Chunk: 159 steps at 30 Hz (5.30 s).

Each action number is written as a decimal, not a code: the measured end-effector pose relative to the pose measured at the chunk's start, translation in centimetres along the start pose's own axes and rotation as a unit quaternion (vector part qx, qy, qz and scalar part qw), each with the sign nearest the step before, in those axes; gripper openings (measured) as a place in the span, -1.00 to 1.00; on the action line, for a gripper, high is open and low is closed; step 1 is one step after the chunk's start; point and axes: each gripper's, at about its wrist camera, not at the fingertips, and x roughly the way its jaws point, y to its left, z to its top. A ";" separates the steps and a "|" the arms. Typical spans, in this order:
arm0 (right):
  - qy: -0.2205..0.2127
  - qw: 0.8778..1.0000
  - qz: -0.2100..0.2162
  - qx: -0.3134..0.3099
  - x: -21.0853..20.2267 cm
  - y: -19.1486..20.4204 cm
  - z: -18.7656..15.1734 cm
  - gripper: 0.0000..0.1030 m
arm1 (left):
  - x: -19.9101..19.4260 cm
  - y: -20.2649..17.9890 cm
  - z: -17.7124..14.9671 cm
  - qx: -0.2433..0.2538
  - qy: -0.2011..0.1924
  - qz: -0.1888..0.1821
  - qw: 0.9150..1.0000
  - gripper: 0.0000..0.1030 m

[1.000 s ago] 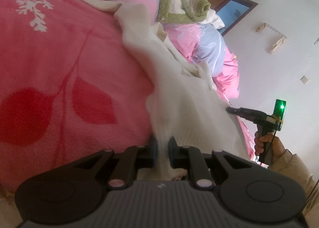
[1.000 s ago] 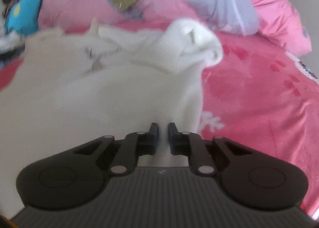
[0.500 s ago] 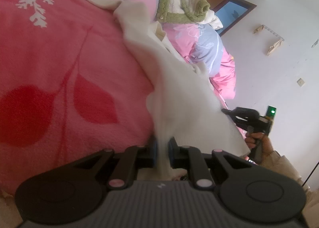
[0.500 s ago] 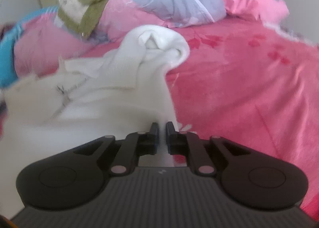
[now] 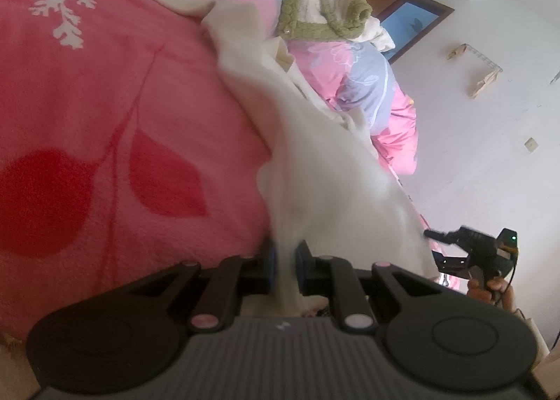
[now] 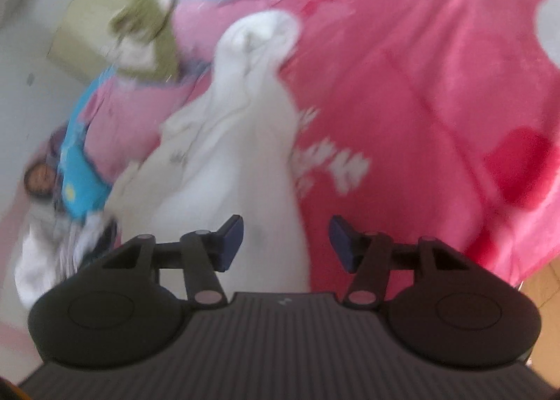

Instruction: Fold clothes

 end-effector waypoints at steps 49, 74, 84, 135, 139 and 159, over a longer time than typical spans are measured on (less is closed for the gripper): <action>-0.151 0.951 0.269 -0.013 -10.1 5.5 -0.1 -0.93 | -9.5 -5.4 4.4 -0.029 -0.131 -0.150 0.980 -0.84; -0.116 0.981 -0.002 -0.153 -9.1 6.0 -6.1 -0.31 | -6.8 -4.1 3.0 0.084 -0.048 0.124 0.988 0.37; -0.042 0.873 0.051 -0.483 1.6 19.2 -11.4 0.20 | 0.2 -9.6 4.0 0.242 -0.062 0.088 0.964 0.43; 0.039 0.763 0.093 -0.638 5.8 24.9 -20.1 -0.86 | -0.4 -4.9 2.2 0.220 -0.049 0.062 0.972 0.43; 0.033 0.773 0.099 -0.626 5.2 24.9 -19.7 -0.89 | -0.6 -5.2 2.0 0.227 -0.043 0.061 0.971 0.43; 0.034 0.843 0.119 -0.524 6.0 23.9 -17.0 -0.90 | -1.2 -4.5 1.5 0.223 -0.026 0.083 0.971 0.53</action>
